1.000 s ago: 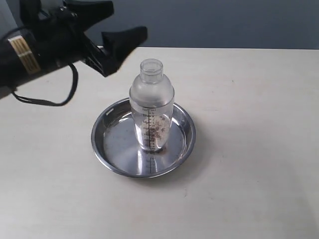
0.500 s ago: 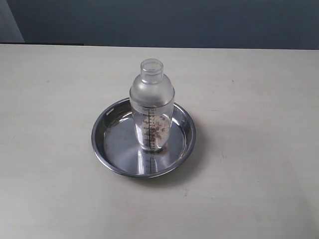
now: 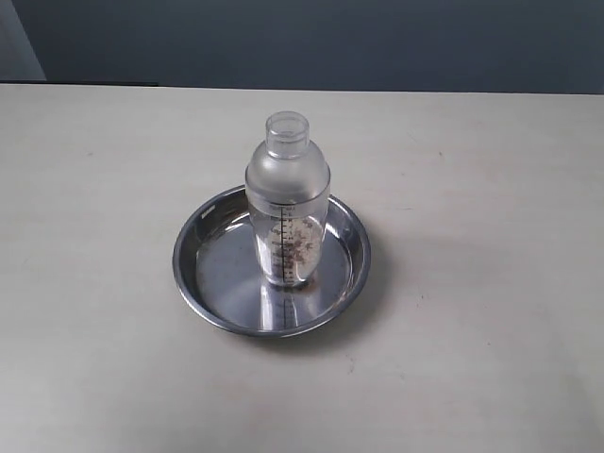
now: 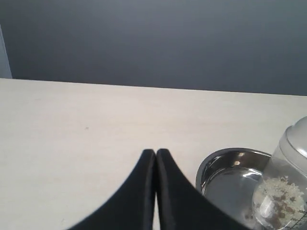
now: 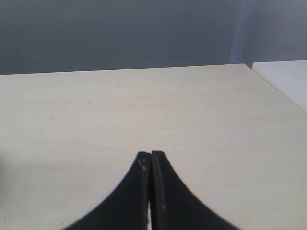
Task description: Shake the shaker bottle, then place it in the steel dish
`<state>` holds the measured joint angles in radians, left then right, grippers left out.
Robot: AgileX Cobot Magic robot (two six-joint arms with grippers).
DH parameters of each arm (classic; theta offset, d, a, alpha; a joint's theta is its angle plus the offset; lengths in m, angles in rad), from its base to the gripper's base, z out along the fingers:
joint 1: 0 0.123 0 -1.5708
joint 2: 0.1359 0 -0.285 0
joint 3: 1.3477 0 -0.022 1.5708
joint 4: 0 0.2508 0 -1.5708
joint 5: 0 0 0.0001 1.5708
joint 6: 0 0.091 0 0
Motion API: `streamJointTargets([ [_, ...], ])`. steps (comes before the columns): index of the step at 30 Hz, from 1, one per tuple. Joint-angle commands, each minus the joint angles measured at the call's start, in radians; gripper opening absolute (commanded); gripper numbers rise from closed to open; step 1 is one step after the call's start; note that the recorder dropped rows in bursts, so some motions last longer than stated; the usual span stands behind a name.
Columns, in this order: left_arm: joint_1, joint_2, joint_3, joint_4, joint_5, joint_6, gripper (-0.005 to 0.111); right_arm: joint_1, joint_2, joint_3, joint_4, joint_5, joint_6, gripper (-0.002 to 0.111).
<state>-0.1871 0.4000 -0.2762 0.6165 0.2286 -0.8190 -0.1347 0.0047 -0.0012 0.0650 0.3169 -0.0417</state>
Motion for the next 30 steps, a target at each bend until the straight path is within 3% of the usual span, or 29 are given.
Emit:
streamJointTargets([
  [1,0.006,-0.089,0.042,-0.236,0.095,0.271,0.000,-0.003,-0.005,0.001,0.001,-0.012,-0.002,-0.001],
  [2,0.006,-0.149,0.087,-0.324,0.082,0.393,0.000,-0.003,-0.005,0.001,0.001,-0.012,-0.002,-0.001],
  [9,0.025,-0.345,0.227,-0.484,0.082,0.462,0.000,-0.003,-0.005,0.001,0.001,-0.012,-0.002,-0.001],
  [13,0.072,-0.400,0.276,-0.645,0.082,0.649,0.000,-0.003,-0.005,0.001,0.001,-0.012,-0.002,-0.001],
  [17,0.077,-0.400,0.276,-0.668,0.078,0.780,0.000,-0.003,-0.005,0.001,0.001,-0.012,-0.002,-0.001],
  [30,0.079,-0.400,0.276,-0.677,0.073,0.881,0.000,-0.003,-0.005,0.001,0.001,-0.012,-0.002,-0.001],
])
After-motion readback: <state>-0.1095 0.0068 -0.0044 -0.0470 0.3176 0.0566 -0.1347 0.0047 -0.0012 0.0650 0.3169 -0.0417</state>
